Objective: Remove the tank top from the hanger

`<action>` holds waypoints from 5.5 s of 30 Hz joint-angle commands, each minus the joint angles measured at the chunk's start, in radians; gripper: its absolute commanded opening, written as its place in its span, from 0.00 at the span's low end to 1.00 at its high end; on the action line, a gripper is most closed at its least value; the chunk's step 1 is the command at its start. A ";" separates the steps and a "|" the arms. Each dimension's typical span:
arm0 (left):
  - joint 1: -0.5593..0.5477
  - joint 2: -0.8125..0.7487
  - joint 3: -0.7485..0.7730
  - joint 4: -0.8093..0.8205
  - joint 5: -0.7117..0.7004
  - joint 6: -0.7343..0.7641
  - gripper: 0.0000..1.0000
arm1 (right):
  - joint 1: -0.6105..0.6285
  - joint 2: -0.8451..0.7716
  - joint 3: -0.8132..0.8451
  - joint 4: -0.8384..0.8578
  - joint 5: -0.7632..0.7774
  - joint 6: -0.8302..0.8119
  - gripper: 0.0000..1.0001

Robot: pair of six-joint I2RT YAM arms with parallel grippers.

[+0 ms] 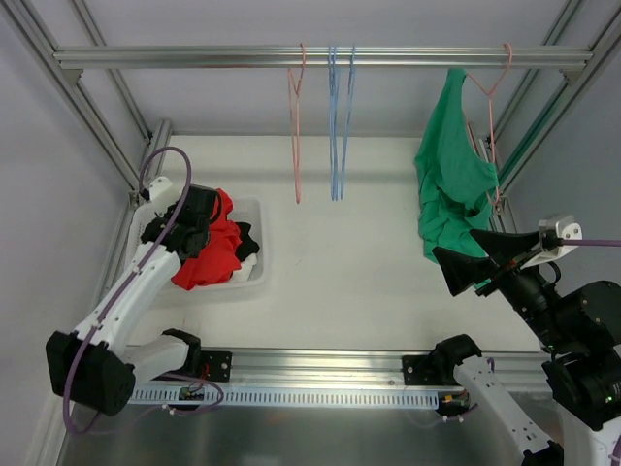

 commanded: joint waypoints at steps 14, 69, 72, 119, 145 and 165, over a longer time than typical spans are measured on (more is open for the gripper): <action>0.152 0.446 -0.059 0.051 0.202 -0.180 0.00 | 0.000 0.043 -0.043 0.072 -0.039 -0.002 0.99; 0.037 -0.429 0.001 -0.023 1.066 0.499 0.98 | -0.474 1.155 0.910 -0.163 -0.054 -0.260 0.00; 0.037 -0.436 0.010 -0.020 1.060 0.497 0.99 | -0.474 1.121 0.886 -0.111 -0.088 -0.232 0.00; -0.722 0.627 1.107 0.479 1.123 0.824 0.97 | -0.269 0.193 0.527 -0.643 -0.245 -0.082 0.00; -0.750 0.609 1.001 0.543 0.753 0.816 0.00 | -0.227 0.210 0.516 -0.623 -0.215 -0.126 0.00; -0.753 0.489 0.828 0.640 0.441 0.709 0.00 | -0.189 0.002 0.375 -0.451 -0.211 -0.147 0.00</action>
